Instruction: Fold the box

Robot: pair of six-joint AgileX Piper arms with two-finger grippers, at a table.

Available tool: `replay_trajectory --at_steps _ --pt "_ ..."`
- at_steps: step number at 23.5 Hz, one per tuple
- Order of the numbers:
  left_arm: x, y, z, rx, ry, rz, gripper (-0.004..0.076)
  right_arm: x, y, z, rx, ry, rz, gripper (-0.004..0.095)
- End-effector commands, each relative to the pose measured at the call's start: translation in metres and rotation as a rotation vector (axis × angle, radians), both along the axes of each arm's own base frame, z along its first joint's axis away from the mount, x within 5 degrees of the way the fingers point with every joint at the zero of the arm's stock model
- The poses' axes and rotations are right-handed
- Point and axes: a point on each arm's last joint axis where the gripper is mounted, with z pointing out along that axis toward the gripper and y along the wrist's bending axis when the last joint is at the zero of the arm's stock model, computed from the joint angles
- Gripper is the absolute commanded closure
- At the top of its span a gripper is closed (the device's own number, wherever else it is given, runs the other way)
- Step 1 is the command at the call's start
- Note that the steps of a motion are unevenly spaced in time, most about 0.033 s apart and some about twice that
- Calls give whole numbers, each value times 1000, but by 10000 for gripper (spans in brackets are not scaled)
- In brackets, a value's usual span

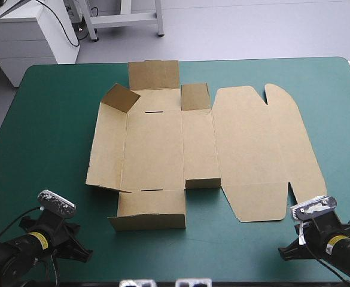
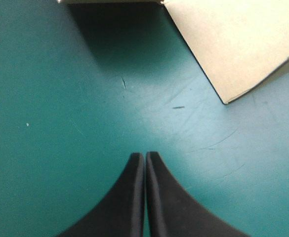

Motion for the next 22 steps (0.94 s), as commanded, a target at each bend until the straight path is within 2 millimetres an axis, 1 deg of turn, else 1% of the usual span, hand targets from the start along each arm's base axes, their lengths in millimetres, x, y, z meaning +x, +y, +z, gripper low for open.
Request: replay_trajectory --at_steps 1,13,14,15,17,18,20,21,22 --pt "4 -3 11 -42 -61 7 732 5 1 12 7 -77 8 922" --pt "5 -4 13 -59 -74 8 732 6 1 12 9 -84 8 922" --pt "6 -4 18 -68 -88 12 732 6 1 12 9 -84 8 922" --pt "6 -4 27 -78 -113 11 732 6 1 12 9 -84 8 922" --pt "7 -4 51 -106 -184 10 732 6 1 12 9 -84 8 922" --pt "8 -5 57 -112 -201 10 732 6 1 12 9 -84 8 922" --pt "10 -6 75 -141 -257 15 732 6 1 12 10 -88 8 922" --pt "13 -7 80 -146 -268 14 732 6 1 12 11 -90 8 922" --pt "16 -8 89 -157 -295 14 732 6 1 13 11 -93 8 922"
